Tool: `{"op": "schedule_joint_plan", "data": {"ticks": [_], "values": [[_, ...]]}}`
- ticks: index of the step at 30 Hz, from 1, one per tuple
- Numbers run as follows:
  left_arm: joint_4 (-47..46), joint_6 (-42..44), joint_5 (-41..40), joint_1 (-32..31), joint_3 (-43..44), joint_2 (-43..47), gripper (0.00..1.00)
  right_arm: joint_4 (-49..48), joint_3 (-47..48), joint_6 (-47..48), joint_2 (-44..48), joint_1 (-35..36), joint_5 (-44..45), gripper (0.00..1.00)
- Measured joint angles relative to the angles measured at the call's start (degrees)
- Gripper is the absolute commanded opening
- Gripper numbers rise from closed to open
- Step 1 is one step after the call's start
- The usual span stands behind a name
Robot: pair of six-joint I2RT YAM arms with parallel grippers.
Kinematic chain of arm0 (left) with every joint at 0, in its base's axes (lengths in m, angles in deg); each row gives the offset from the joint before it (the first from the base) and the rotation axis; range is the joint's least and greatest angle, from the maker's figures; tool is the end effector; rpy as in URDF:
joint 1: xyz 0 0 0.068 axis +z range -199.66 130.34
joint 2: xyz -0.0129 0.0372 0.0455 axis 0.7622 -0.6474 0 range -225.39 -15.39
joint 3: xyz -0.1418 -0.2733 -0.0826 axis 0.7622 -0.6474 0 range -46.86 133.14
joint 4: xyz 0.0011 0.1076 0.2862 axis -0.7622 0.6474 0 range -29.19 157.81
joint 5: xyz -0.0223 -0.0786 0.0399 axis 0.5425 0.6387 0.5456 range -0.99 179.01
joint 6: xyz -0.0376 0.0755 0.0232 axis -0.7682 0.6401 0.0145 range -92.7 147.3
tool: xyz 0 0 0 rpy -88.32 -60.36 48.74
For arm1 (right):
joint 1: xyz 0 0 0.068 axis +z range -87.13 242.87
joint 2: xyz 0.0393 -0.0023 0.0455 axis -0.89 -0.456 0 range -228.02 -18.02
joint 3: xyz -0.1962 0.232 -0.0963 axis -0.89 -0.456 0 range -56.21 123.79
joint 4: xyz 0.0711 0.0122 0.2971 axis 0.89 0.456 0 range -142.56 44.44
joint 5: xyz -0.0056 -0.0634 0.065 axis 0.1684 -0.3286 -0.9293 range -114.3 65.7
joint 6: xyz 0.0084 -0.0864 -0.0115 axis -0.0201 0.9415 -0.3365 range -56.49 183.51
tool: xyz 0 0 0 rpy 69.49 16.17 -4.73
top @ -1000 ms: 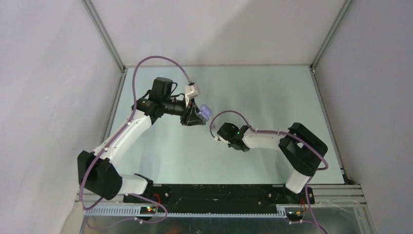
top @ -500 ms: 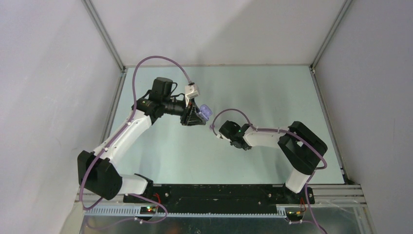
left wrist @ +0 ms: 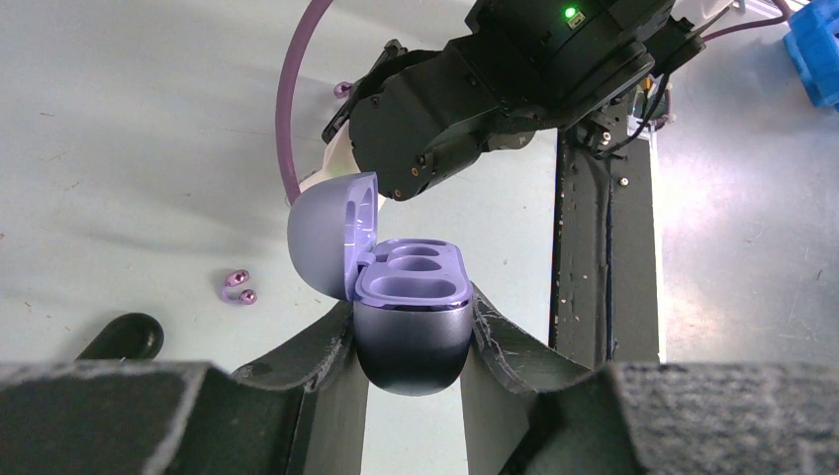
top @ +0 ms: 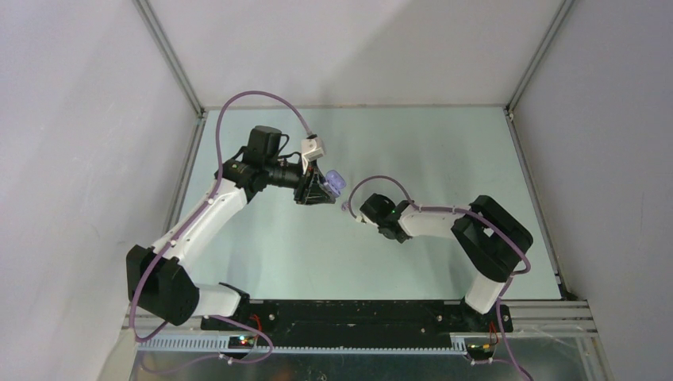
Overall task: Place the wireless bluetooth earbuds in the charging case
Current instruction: Pick up the left earbud from the center of the board.
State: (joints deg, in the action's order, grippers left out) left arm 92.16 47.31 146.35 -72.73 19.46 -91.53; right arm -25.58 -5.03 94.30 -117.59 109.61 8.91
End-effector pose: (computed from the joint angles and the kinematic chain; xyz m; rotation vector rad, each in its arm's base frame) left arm 0.2784 -0.1896 0.3489 1.2372 1.7354 -1.1559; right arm 0.2676 0.2225 0.1075 -1.6191 2.1824 -0.7533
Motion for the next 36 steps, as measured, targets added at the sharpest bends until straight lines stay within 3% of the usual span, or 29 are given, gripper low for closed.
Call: {"op": "schedule_joint_plan", "data": {"ticks": [16,24,36], "values": [[0.0,0.0,0.0,0.0,0.0,-0.4,0.0,-5.4,-2.4,6.6,1.0,-1.2,0.0,0.29],[0.0,0.0,0.0,0.0,0.0,-0.5,0.0,-7.1,-2.6,8.4,1.6,-1.4,-2.1,0.22],[0.0,0.0,0.0,0.0,0.0,-0.5,0.0,-12.0,-2.8,11.4,1.6,-2.7,-4.0,0.21]]}}
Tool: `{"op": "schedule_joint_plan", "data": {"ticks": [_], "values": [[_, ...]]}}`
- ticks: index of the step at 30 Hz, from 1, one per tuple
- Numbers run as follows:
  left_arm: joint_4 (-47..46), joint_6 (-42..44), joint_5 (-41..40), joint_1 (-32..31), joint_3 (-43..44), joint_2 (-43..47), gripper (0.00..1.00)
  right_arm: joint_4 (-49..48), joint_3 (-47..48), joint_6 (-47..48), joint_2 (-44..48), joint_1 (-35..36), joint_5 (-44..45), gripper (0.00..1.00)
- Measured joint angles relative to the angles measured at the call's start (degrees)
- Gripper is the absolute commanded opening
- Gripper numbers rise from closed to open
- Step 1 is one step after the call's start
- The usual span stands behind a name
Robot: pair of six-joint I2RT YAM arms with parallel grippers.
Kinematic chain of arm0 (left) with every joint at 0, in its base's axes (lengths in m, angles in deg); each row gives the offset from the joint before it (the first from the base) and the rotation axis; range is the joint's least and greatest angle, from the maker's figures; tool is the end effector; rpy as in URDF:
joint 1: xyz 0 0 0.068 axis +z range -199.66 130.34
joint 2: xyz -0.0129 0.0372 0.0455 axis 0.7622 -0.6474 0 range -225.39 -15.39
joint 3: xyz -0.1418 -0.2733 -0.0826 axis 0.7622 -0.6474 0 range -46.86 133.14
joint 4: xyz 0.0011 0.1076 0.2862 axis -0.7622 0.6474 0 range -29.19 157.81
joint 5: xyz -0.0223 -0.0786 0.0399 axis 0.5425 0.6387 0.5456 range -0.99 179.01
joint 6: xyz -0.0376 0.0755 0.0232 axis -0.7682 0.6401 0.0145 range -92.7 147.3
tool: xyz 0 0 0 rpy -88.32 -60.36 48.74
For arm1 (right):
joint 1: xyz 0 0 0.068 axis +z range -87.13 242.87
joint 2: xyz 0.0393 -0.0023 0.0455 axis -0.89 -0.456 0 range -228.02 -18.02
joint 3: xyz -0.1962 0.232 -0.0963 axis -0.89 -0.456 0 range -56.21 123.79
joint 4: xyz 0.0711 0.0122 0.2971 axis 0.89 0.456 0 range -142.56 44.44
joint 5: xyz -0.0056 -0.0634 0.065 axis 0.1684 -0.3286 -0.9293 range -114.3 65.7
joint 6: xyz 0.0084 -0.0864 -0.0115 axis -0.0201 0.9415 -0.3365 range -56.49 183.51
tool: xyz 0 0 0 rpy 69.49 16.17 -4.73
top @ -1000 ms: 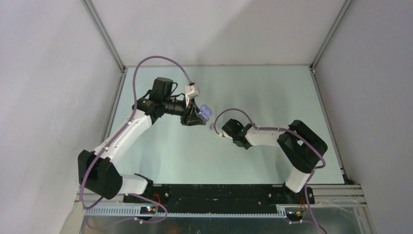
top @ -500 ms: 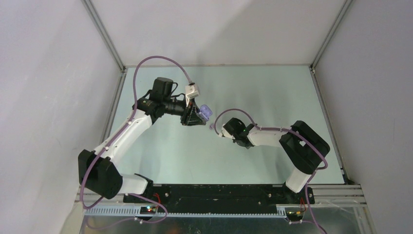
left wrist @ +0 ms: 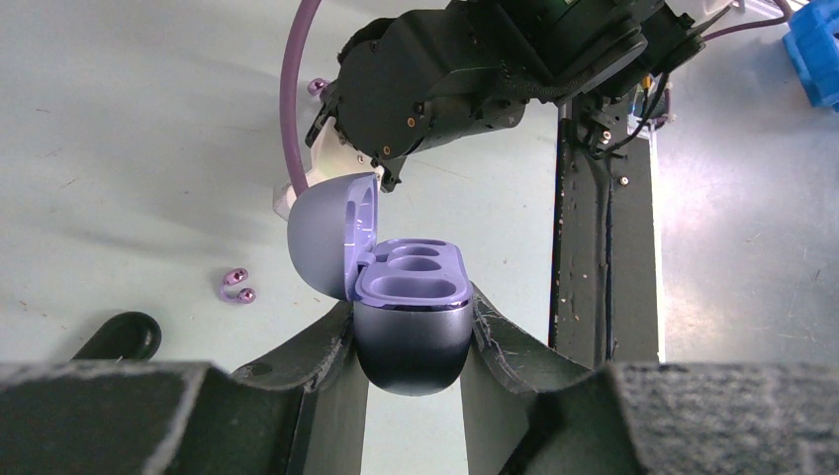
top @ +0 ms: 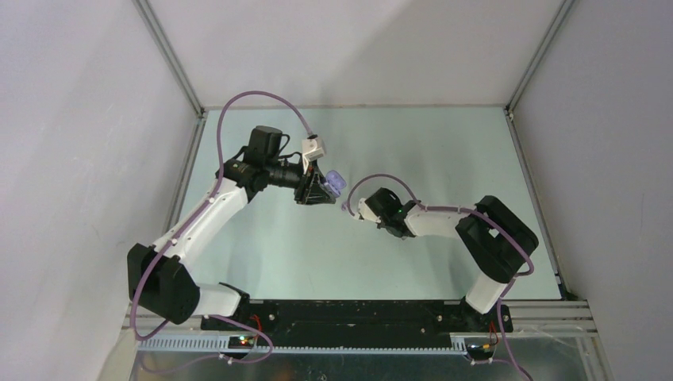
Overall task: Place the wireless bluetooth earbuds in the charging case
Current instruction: Pick up the left earbud from the center of the board.
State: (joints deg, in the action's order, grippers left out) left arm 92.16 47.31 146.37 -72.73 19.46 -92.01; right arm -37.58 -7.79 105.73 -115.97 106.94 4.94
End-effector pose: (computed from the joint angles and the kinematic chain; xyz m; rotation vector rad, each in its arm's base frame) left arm 0.2802 -0.1904 0.3463 1.2363 1.7434 -1.1600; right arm 0.2843 0.2225 0.1107 -1.6749 2.0126 -0.6720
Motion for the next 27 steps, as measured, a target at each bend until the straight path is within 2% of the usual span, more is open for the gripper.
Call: {"op": "schedule_joint_plan", "data": {"ticks": [8,12,21,27], "values": [[0.0,0.0,0.0,0.0,0.0,0.0,0.0,-0.1,0.7,-0.2,-0.1,-0.8,-1.3,0.19],[0.0,0.0,0.0,0.0,0.0,0.0,0.0,2.7,3.3,-2.2,-0.1,-1.6,-4.6,0.19],[0.0,0.0,0.3,0.0,0.0,-0.1,0.0,19.1,20.4,-13.0,0.4,-6.9,-22.3,0.19],[0.2,0.6,0.7,0.0,0.0,-0.1,0.0,28.8,26.3,-18.9,0.5,-11.7,-37.9,0.18]]}}
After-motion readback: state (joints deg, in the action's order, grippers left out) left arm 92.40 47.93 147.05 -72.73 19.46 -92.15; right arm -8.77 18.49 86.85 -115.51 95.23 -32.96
